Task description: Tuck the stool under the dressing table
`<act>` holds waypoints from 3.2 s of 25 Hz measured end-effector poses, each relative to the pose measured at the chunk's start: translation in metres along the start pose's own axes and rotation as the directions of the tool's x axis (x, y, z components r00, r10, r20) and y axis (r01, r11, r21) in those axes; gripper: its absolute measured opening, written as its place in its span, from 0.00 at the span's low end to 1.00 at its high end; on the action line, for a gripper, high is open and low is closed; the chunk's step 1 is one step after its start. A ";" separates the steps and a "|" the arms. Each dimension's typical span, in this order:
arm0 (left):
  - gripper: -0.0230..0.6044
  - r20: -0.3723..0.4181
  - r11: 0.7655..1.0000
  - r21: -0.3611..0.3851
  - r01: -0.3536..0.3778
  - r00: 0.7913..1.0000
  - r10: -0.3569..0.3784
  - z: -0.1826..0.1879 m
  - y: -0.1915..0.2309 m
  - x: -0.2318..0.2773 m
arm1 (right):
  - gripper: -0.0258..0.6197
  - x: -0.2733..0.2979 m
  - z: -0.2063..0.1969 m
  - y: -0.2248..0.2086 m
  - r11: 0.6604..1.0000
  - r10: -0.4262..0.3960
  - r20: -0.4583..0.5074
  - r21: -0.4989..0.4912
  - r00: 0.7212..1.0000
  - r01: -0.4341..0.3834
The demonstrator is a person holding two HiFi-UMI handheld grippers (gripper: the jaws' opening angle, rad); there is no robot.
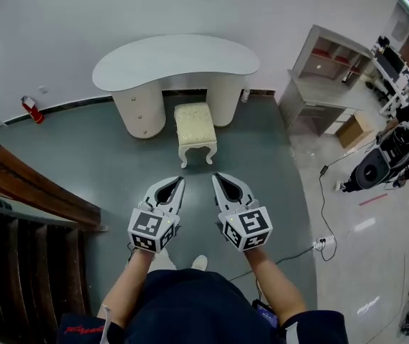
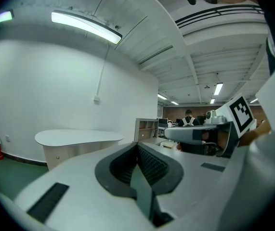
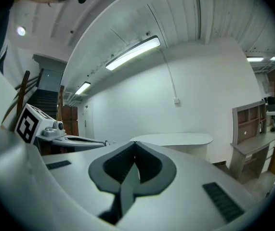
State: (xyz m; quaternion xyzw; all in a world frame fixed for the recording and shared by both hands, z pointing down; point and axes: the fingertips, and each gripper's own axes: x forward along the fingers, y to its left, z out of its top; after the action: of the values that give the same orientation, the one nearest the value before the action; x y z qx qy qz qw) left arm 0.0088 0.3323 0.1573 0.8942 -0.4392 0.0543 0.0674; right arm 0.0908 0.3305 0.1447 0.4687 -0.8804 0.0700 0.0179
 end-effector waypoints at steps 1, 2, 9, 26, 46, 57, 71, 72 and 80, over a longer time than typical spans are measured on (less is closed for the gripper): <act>0.06 -0.002 1.000 -0.002 -0.004 1.000 0.004 -0.002 -0.003 -0.001 | 0.07 -0.003 -0.001 0.000 1.000 0.002 -0.001 -0.007 1.000 -0.002; 0.06 -0.004 1.000 -0.003 -0.007 1.000 0.007 -0.004 -0.006 -0.003 | 0.06 -0.005 -0.002 0.000 1.000 0.006 -0.002 -0.011 1.000 -0.006; 0.06 -0.020 1.000 -0.009 -0.026 0.999 0.026 -0.011 -0.016 -0.002 | 0.06 -0.013 -0.010 -0.008 1.000 0.018 0.003 0.003 1.000 -0.018; 0.06 -0.019 1.000 0.009 -0.019 1.000 0.019 -0.004 -0.007 0.028 | 0.06 0.007 -0.004 -0.035 1.000 0.020 0.016 0.004 1.000 -0.020; 0.06 0.002 0.996 -0.082 -0.023 1.000 0.023 0.007 0.114 0.114 | 0.06 0.142 -0.004 -0.083 1.000 0.000 -0.031 0.023 1.000 0.001; 0.06 0.008 0.989 -0.143 0.042 0.999 -0.041 0.021 0.214 0.176 | 0.06 0.253 0.010 -0.106 1.000 -0.028 -0.080 0.005 0.996 0.029; 0.06 -0.017 0.986 -0.139 0.088 0.996 -0.091 0.023 0.308 0.231 | 0.06 0.359 0.010 -0.132 0.997 -0.072 -0.121 0.005 0.990 0.073; 0.06 -0.019 0.987 -0.141 0.082 0.996 -0.085 0.023 0.313 0.235 | 0.06 0.362 0.009 -0.135 0.997 -0.077 -0.123 0.008 0.989 0.079; 0.06 -0.059 0.986 -0.148 0.074 0.995 -0.084 0.003 0.327 0.263 | 0.06 0.375 -0.017 -0.160 0.994 -0.090 -0.158 0.053 0.983 0.100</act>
State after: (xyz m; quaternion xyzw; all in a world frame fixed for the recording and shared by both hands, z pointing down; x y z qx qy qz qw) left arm -0.0899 -0.0707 0.2195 0.9014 -0.4037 0.0485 0.1490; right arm 0.0123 -0.0638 0.2155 0.5037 -0.8504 0.1321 0.0754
